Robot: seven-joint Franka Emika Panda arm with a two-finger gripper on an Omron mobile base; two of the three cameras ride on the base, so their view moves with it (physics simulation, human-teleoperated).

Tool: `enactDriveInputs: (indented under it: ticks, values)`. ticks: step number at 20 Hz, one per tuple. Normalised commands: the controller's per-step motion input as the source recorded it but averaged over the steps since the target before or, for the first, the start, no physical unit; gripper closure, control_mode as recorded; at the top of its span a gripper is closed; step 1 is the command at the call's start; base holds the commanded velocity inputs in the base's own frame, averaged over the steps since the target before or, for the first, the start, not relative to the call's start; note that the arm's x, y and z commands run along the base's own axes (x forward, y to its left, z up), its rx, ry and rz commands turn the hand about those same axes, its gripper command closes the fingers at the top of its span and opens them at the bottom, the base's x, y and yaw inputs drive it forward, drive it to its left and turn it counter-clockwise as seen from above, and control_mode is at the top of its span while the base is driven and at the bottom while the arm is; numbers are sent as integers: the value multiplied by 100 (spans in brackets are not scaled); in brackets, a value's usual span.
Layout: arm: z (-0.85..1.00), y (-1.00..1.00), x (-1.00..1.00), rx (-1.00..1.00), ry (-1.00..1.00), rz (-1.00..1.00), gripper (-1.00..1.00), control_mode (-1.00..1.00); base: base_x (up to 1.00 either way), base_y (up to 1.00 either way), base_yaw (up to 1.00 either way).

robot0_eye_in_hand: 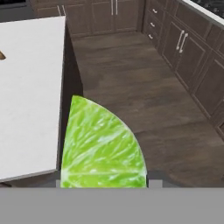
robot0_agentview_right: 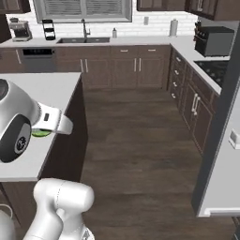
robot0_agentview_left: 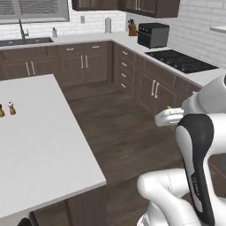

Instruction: Grab a lemon wedge from the fridge and one ice cube from the ice bowl, and put them in the glass of lemonade.

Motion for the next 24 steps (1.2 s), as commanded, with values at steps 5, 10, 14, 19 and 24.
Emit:
enactDriveInputs:
  ticks: [5,10,14,19,24]
  values:
    - [0,0,0,0,0,0,100,100,100,-23,-16]
    - [0,0,0,0,0,0,100,100,66,-100,4]
    - [0,0,0,0,0,0,100,100,7,-100,0]
    - [0,0,0,0,0,0,100,100,11,-70,-4]
    - [0,0,0,0,0,0,100,100,100,22,-9]
